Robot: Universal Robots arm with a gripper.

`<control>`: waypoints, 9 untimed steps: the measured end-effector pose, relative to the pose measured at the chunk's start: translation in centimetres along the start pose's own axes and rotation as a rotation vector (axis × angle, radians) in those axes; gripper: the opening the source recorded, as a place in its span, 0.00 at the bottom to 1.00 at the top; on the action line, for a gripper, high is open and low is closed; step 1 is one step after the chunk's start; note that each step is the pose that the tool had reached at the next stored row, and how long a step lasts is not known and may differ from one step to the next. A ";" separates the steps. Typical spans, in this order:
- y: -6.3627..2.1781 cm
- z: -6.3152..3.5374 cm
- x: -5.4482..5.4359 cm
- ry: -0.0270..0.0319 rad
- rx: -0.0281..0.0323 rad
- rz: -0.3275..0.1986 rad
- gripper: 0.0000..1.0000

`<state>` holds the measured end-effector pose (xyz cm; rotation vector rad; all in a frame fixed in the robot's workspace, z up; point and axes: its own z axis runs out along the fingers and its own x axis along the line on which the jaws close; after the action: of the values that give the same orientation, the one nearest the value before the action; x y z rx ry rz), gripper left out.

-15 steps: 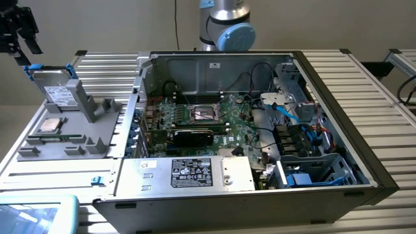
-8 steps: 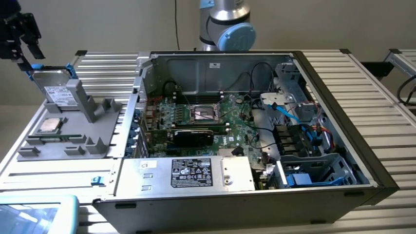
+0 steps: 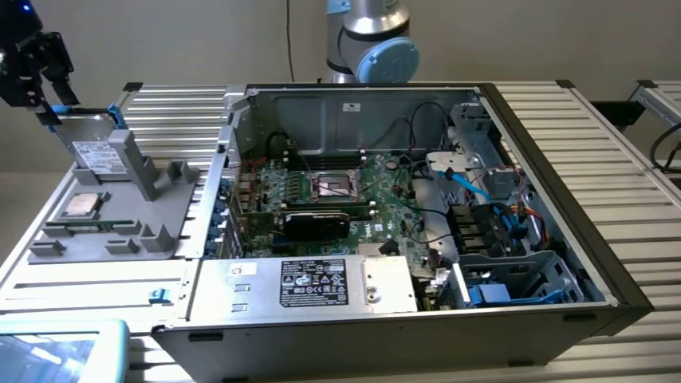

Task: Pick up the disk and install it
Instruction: 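Pick up the disk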

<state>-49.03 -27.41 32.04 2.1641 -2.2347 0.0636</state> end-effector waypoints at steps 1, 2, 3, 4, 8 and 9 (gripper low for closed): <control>-0.01 0.18 0.0 0.0000 -0.0001 0.000 0.63; -0.02 0.37 0.0 0.0000 -0.0002 0.000 0.63; -0.03 0.55 0.0 0.0001 -0.0002 0.000 0.63; -0.03 0.74 0.0 0.0000 -0.0001 0.000 0.63; -0.03 1.45 0.0 -0.0004 -0.0001 0.000 0.63; -0.04 1.64 0.0 -0.0012 -0.0001 0.000 0.63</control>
<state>-48.98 -27.48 30.40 2.1645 -2.2353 0.0621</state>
